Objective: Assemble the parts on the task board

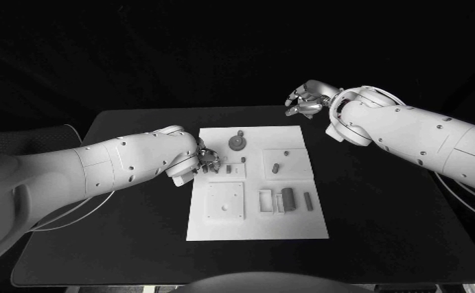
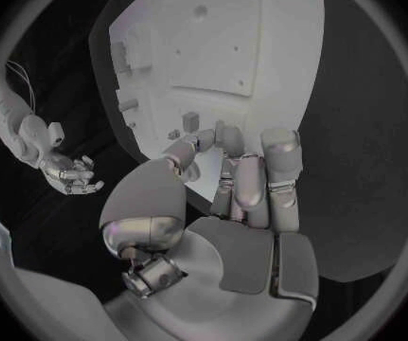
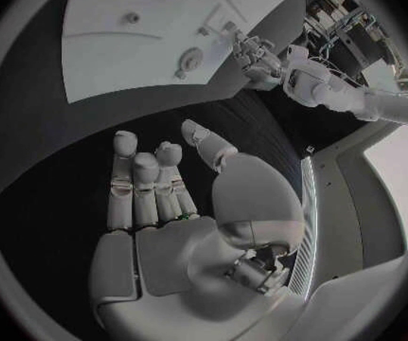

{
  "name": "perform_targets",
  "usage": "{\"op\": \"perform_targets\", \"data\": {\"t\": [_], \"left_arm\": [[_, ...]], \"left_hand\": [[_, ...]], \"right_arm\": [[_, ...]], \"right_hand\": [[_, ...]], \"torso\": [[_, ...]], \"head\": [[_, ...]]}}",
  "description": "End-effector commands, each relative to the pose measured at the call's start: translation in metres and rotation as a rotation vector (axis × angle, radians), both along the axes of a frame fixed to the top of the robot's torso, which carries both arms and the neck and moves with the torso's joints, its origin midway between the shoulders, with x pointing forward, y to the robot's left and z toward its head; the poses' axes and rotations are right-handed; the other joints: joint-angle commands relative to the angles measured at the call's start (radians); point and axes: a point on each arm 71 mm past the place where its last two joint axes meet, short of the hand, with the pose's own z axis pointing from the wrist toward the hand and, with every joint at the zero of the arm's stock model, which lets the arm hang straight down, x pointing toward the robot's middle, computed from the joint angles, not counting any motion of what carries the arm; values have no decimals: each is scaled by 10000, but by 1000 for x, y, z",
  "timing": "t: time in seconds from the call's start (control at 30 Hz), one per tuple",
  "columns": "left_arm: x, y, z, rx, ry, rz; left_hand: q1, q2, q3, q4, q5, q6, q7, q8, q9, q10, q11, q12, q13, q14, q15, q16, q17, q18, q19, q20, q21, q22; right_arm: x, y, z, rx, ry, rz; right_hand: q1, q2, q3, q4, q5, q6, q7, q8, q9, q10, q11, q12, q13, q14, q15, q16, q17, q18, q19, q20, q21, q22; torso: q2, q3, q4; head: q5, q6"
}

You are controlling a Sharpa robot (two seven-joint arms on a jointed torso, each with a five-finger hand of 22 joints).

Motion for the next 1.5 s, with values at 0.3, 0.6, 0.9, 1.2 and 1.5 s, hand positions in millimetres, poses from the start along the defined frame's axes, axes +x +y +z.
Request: {"op": "perform_targets", "data": {"t": [0.3,0.6,0.9,1.2,1.5], "left_arm": [[-1,-1,-2,130,135,-168],[0,-2,-1,357,-34,-358],[0,-2,0,569,-157,-532],[0,-3,0,513,-83,-576],[0,-4,0,485,-70,-606]], "left_hand": [[-55,92,499,-401,-54,315,-210,2206,1036,662,-626,1,12,-4,-140,-34,-98,704,83,-56,36,18],[-192,33,439,-229,-700,273,-202,2275,946,633,-619,-2,24,-21,-136,-86,-167,716,83,-84,10,1],[-277,-264,398,-31,-876,231,-198,2332,879,610,-618,3,34,-45,-139,-133,-242,722,95,-107,-5,-12],[-375,-603,275,252,-1573,179,-199,2413,791,583,-621,10,42,-60,-144,-170,-304,723,94,-129,-25,-21],[-452,-724,240,400,-1680,169,-199,2445,753,579,-622,13,43,-61,-145,-175,-315,720,93,-134,-32,-23]], "right_arm": [[-1,0,-1,-71,58,113],[-1,0,-1,-69,57,115],[-1,0,-1,-72,56,99],[-1,0,-1,-68,47,97],[-1,-1,-1,-69,47,94]], "right_hand": [[-2,91,63,18,50,39,74,58,-17,-53,13,50,-13,-13,-62,58,-18,110,7,-44,-34,132],[-3,90,62,20,51,40,74,59,-17,-54,13,51,-14,-14,-62,59,-19,111,6,-43,-35,132],[-1,89,63,19,52,40,74,60,-17,-55,13,52,-15,-15,-62,60,-19,110,5,-43,-35,133],[-1,86,62,19,53,40,74,60,-17,-57,13,51,-16,-17,-62,59,-20,110,3,-42,-36,133],[-1,85,62,20,54,40,74,61,-17,-59,13,51,-17,-19,-61,59,-22,111,2,-41,-36,133]], "torso": [[-2,4,-3],[-2,4,1],[4,5,2],[-3,1,1],[-3,7,6]], "head": [[-24,-1],[-43,-8],[-63,-40],[-76,-42],[-111,-41]]}}
